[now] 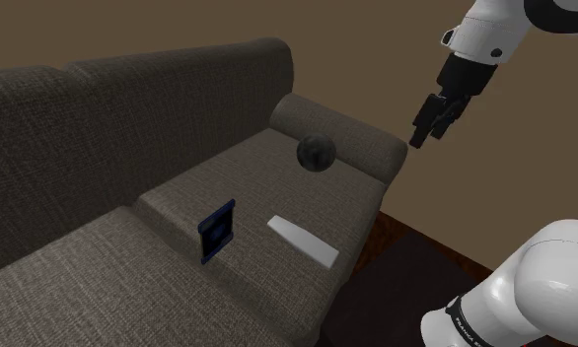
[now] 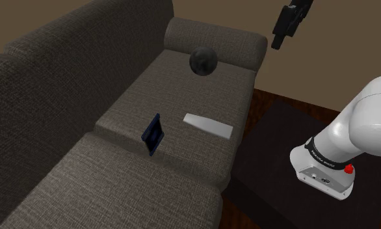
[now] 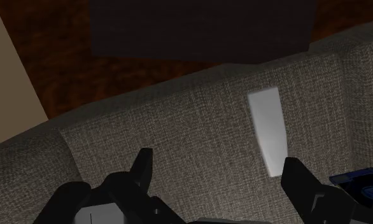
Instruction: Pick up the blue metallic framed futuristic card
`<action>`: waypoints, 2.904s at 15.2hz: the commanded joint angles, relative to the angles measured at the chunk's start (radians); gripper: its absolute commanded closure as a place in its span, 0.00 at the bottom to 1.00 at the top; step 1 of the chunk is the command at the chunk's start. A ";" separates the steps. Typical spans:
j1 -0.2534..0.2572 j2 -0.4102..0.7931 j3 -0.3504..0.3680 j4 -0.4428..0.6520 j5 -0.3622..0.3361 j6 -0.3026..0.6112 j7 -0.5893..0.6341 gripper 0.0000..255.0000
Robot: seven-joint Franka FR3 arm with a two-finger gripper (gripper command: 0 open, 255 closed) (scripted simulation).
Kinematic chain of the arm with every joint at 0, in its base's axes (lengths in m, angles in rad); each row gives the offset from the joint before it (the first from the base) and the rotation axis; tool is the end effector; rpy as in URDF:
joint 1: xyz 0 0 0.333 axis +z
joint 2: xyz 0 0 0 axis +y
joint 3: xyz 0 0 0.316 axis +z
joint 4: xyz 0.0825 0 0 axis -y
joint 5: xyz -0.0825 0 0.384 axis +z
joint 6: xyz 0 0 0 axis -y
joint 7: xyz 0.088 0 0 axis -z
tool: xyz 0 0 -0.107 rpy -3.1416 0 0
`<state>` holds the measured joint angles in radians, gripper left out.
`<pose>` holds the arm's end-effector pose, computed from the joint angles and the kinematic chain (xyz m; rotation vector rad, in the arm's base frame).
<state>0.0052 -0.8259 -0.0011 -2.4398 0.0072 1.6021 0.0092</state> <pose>0.2975 0.0019 0.5657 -3.1336 0.0078 0.0186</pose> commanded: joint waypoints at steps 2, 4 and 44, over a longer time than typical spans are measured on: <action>-0.001 -0.002 0.033 -0.009 0.017 0.004 0.054 0.00; -0.003 0.003 0.102 -0.019 0.052 0.013 0.162 0.00; 0.085 1.462 0.698 0.911 -0.330 0.114 2.077 0.00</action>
<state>0.0927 0.6348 0.6978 -1.5172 -0.3213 1.7033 2.0847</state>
